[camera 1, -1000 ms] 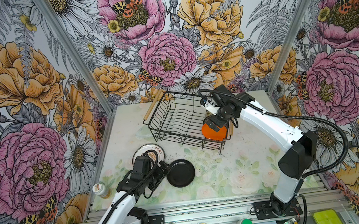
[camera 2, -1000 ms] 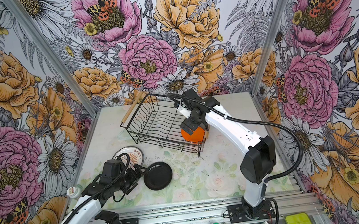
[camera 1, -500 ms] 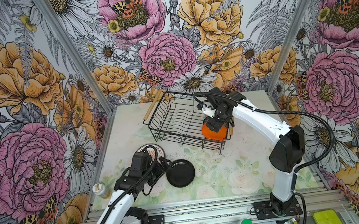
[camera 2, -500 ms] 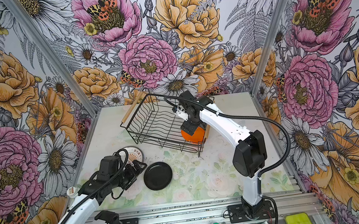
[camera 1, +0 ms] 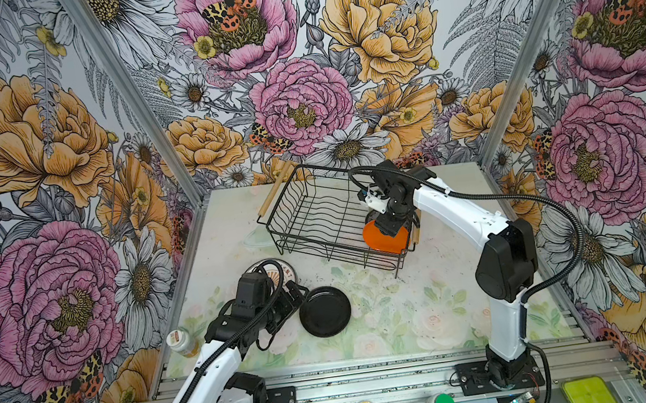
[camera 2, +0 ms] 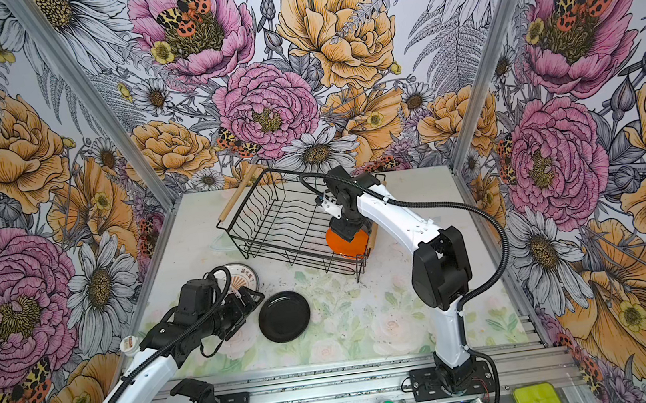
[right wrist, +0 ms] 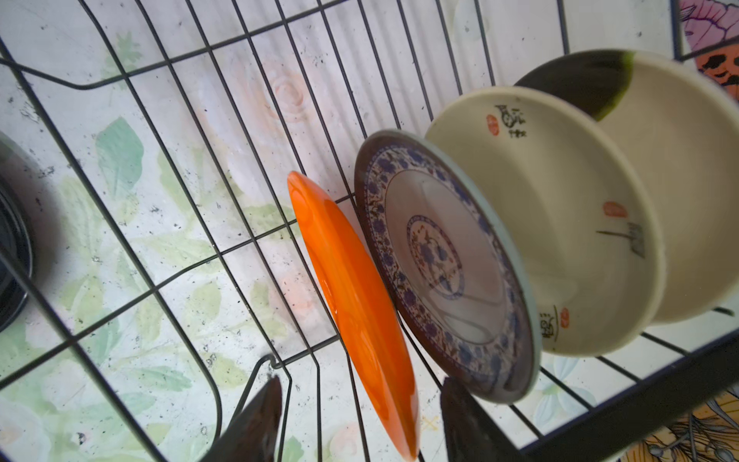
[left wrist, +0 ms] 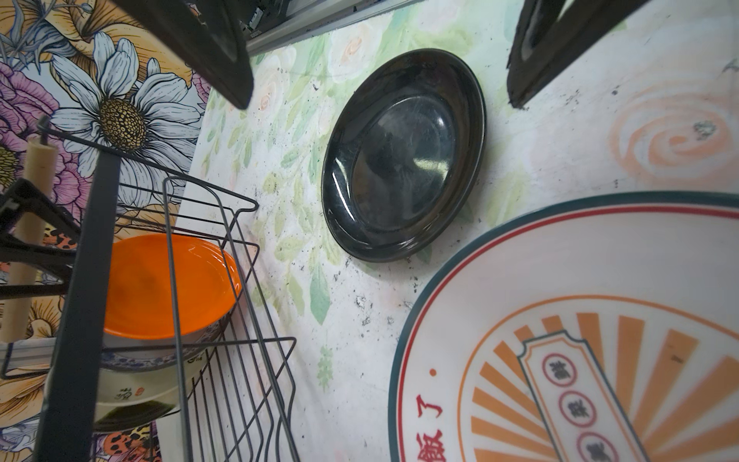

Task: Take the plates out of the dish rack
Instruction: 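Lower the right gripper onto the orange plate's rim in the rack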

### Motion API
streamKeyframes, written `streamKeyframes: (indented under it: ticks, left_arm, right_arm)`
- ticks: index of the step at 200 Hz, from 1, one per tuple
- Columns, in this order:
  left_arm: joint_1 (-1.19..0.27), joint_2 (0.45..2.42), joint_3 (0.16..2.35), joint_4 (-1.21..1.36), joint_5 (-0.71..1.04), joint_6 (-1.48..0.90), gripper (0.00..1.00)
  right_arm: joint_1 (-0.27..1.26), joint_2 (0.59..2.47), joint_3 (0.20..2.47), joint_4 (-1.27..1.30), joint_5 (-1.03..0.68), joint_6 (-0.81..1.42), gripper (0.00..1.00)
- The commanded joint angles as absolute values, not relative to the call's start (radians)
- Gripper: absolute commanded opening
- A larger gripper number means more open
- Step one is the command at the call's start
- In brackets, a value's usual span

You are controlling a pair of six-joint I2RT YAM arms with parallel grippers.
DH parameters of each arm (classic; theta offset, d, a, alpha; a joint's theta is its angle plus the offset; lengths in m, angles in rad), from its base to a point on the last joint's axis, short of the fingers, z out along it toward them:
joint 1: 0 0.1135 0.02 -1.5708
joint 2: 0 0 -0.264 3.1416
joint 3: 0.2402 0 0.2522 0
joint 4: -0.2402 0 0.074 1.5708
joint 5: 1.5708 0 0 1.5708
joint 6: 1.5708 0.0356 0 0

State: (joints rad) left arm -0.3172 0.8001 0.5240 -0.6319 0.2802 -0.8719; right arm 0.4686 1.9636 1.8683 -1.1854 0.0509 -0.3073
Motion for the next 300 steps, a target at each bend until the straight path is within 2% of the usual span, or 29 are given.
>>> streamKeyframes:
  ticks: [1,17,42,86,161,235,262,300]
  left_arm:
    - [-0.309,0.795,0.554,-0.634,0.269,-0.850,0.99]
    - [-0.310,0.795,0.556,-0.634,0.269,-0.851,0.99]
    - [-0.308,0.793,0.558,-0.635,0.269,-0.853,0.99]
    - [-0.308,0.790,0.563,-0.635,0.272,-0.853,0.99]
    - [-0.307,0.776,0.547,-0.635,0.272,-0.856,0.99]
    - [-0.304,0.827,0.559,-0.632,0.268,-0.854,0.99]
    - [-0.304,0.824,0.556,-0.626,0.269,-0.853,0.99]
    - [-0.304,0.837,0.569,-0.626,0.273,-0.848,0.99]
  right_arm:
    - [0.460,1.979,1.866,-1.166,0.032,-0.312,0.59]
    - [0.459,1.982,1.861,-1.157,0.025,-0.314,0.57]
    - [0.457,1.985,1.848,-1.149,0.017,-0.316,0.47]
    - [0.457,1.980,1.802,-1.126,0.006,-0.327,0.45]
    - [0.458,1.981,1.793,-1.092,0.011,-0.335,0.21]
    - [0.459,1.920,1.763,-1.085,-0.020,-0.368,0.10]
    - [0.458,1.891,1.754,-1.087,-0.014,-0.378,0.02]
    - [0.459,1.854,1.752,-1.086,0.000,-0.392,0.00]
